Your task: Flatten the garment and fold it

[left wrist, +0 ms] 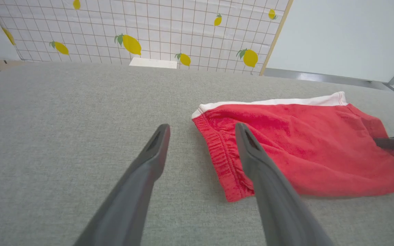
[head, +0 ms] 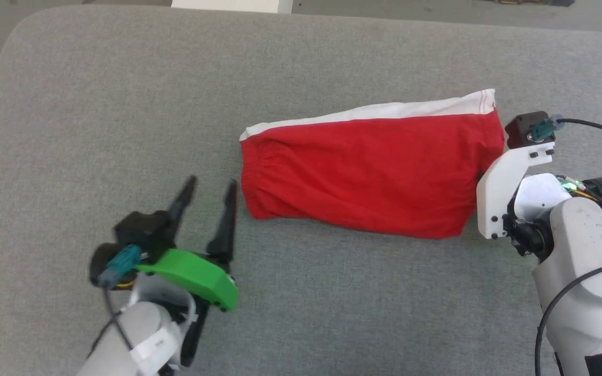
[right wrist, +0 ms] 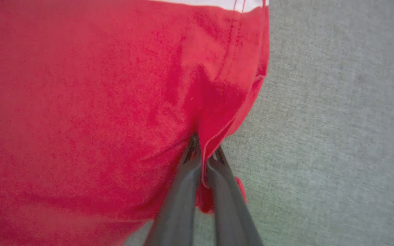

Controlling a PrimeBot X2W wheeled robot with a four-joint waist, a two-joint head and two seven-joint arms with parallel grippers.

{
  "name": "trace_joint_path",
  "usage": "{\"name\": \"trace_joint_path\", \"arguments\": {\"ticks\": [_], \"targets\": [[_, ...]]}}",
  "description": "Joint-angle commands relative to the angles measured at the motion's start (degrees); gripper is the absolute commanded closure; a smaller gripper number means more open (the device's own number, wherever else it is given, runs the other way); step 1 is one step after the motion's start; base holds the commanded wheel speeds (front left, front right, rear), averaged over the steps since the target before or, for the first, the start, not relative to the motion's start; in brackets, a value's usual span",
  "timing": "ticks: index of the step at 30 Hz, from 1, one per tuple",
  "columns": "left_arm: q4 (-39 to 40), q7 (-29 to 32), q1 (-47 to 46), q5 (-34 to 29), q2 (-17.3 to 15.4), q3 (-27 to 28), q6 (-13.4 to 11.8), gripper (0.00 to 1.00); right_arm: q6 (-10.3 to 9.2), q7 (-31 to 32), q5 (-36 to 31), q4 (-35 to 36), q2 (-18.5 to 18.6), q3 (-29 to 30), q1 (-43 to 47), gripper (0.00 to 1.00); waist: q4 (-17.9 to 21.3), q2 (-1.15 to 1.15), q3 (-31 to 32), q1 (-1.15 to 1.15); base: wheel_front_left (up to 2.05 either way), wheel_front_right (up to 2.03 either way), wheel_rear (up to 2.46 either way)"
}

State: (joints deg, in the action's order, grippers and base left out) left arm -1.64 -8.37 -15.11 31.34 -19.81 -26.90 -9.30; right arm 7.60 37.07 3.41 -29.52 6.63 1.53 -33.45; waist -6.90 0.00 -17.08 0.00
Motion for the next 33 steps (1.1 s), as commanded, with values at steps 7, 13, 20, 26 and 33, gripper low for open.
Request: {"name": "trace_joint_path", "arguments": {"ticks": [7, 13, 20, 26, 33], "targets": [[-0.9, 14.6, -3.8, 3.9, 1.9, -2.8, -1.9, 0.0, -0.11, -0.9, 2.5, 0.5, 1.0, -1.1, 0.9, 1.0, 1.6, 0.0, 0.7, 0.0, 0.0, 0.0, 0.0], [-6.1, 25.5, -9.2, 5.3, 2.1, -3.4, -4.8, 0.0, -0.11, -0.6, 3.7, 2.0, 1.0, -2.2, 0.6, 1.0, 2.7, 0.0, 0.1, 0.0, 0.0, 0.0, 0.0], [-15.0, 32.4, -12.7, 6.7, 2.5, -5.8, -2.8, 0.0, -0.11, -0.3, 4.4, 3.4, 0.7, -3.5, 0.2, 1.0, 4.0, 0.0, -0.9, 0.0, 0.0, 0.0, 0.0], [-19.8, 32.6, -13.1, 9.5, 3.9, -6.0, 0.8, 1.0, -0.11, 0.0, 4.9, 4.4, 0.9, -4.2, 0.6, 1.0, 4.5, 0.0, -1.4, 0.0, 0.0, 0.0, 0.0], [-19.4, 29.8, -13.0, 13.2, 3.7, -2.9, 3.6, 1.0, -0.11, -1.2, 7.1, 7.6, 1.4, -2.6, 3.0, 1.0, 3.9, 0.0, 0.7, 0.0, 0.0, 0.0, 0.0]]}}
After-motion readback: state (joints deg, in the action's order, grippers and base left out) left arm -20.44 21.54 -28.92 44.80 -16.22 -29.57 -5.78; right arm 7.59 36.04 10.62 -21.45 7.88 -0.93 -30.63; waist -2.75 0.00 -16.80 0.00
